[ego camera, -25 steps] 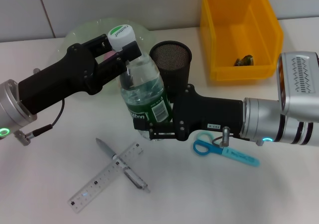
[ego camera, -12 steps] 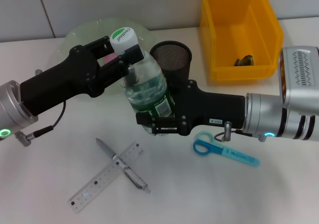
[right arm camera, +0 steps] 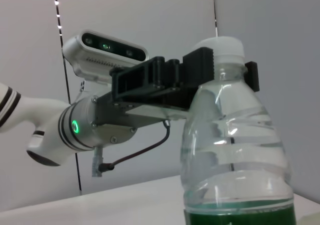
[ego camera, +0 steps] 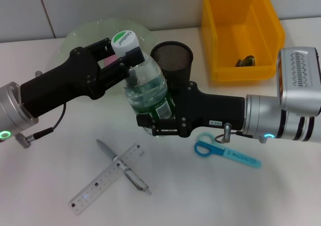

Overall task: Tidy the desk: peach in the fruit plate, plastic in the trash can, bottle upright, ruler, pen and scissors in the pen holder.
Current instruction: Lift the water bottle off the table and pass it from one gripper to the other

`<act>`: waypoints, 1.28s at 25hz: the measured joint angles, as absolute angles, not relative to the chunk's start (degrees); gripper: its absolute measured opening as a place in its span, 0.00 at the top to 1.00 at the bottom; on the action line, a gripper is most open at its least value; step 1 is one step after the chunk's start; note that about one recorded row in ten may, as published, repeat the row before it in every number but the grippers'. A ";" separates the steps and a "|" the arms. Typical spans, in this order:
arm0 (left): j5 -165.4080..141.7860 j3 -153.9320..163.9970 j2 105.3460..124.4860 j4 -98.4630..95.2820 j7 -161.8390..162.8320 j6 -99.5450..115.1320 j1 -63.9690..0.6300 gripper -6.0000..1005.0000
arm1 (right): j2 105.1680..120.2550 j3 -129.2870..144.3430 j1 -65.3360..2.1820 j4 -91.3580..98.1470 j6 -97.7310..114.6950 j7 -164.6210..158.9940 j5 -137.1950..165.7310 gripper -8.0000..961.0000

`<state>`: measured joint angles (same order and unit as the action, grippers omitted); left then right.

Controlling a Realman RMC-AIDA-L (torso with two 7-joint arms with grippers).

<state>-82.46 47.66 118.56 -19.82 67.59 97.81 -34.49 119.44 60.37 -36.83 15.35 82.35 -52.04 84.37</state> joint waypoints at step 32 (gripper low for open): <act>-82.51 47.73 118.47 -19.93 66.88 96.98 -34.71 0.55 | 119.40 64.22 -37.86 17.62 78.02 -53.66 85.72 0.20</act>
<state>-82.51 47.73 118.47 -19.93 66.88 96.98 -34.71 119.40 64.22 -37.86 17.62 78.02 -53.66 85.72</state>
